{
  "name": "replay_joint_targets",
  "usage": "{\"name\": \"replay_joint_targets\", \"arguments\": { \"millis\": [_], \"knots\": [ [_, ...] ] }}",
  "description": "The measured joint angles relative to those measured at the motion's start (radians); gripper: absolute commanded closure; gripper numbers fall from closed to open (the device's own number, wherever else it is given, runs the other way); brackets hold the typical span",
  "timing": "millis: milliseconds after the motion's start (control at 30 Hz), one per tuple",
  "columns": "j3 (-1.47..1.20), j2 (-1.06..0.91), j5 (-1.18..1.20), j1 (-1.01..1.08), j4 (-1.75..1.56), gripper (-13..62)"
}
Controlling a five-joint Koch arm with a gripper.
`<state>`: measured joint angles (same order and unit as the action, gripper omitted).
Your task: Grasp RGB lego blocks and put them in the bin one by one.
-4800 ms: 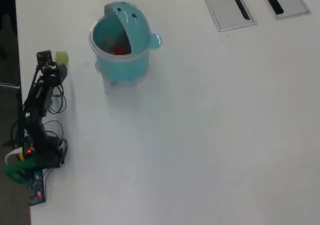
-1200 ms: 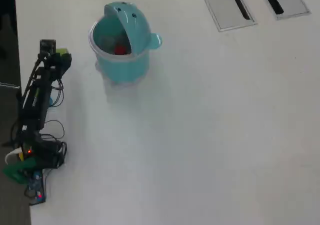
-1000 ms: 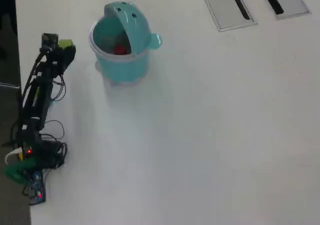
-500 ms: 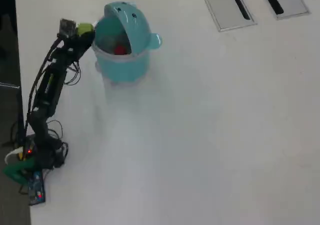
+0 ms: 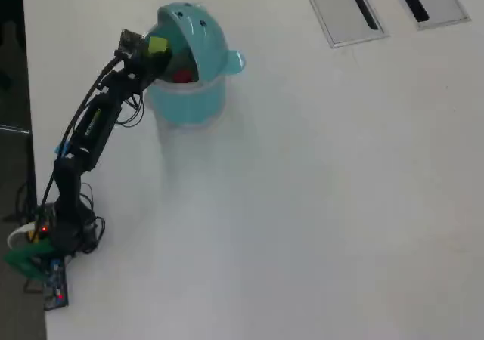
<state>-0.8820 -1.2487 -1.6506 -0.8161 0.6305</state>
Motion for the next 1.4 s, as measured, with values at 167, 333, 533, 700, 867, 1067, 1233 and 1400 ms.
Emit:
{"name": "replay_joint_targets", "arguments": {
  "millis": [167, 333, 533, 700, 867, 1067, 1233, 1400],
  "knots": [
    [0.000, 0.026, -0.006, 0.025, -0.046, 22.4],
    [0.000, 0.021, -0.008, 0.026, -0.052, 18.6],
    [-0.147, -0.095, -0.008, 0.017, -0.054, 18.5],
    [-0.426, -0.262, -0.018, -0.014, -0.071, 18.5],
    [-0.681, -0.436, -0.048, -0.032, -0.173, 18.5],
    [-0.828, -0.569, -0.057, -0.097, -0.202, 18.5],
    [-1.008, -0.660, -0.067, -0.229, -0.202, 18.5],
    [-1.137, -0.741, -0.109, -0.313, -0.204, 18.5]
  ]
}}
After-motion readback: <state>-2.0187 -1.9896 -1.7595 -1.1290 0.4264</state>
